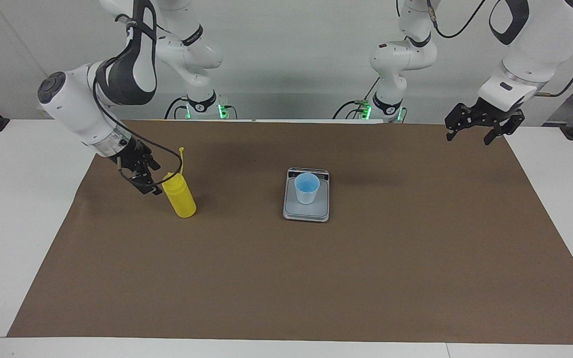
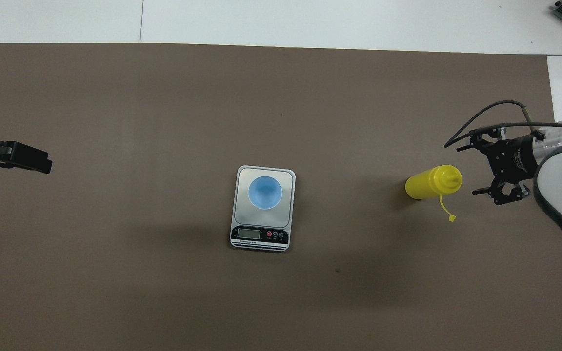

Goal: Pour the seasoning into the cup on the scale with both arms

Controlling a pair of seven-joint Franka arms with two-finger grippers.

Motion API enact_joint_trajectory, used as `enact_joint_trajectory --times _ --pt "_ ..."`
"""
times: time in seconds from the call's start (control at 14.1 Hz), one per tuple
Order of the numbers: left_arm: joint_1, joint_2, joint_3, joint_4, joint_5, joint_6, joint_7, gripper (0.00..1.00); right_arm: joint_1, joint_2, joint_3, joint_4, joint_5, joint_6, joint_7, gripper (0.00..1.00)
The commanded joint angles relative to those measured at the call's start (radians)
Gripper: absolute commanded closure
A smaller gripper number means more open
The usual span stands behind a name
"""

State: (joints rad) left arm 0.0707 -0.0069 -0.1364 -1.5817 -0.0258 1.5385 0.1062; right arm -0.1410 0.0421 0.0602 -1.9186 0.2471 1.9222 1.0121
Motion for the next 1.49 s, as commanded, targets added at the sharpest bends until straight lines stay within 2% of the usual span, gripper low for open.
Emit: enact_joint_trajectory --times 0.0,0.21,0.36,0.57,0.85,1.07,1.42 --pt "0.014 -0.028 -0.003 -0.030 0.018 0.009 0.009 0.00 0.072 -0.042 0.004 -0.010 -0.089 -0.009 -0.113 0.00" --pt "0.008 -0.027 -0.006 -0.032 0.043 0.034 -0.067 0.00 0.126 -0.060 0.004 -0.008 -0.129 -0.011 -0.427 0.00" --pt "0.009 -0.030 -0.006 -0.043 0.043 0.040 -0.062 0.00 0.150 -0.068 0.006 0.021 -0.159 -0.017 -0.518 0.00" --pt "0.012 -0.030 -0.006 -0.044 0.043 0.038 -0.051 0.00 0.198 -0.042 0.006 0.136 -0.296 -0.101 -0.596 0.00" --pt "0.012 -0.031 -0.005 -0.044 0.043 0.031 -0.059 0.00 0.198 -0.071 0.004 0.220 -0.296 -0.188 -0.644 0.00" --pt "0.012 -0.031 -0.005 -0.044 0.043 0.034 -0.059 0.00 0.189 -0.119 0.003 0.217 -0.295 -0.271 -0.710 0.00" --pt "0.012 -0.031 -0.005 -0.044 0.043 0.035 -0.059 0.00 0.187 -0.123 -0.002 0.220 -0.284 -0.289 -0.745 0.00"
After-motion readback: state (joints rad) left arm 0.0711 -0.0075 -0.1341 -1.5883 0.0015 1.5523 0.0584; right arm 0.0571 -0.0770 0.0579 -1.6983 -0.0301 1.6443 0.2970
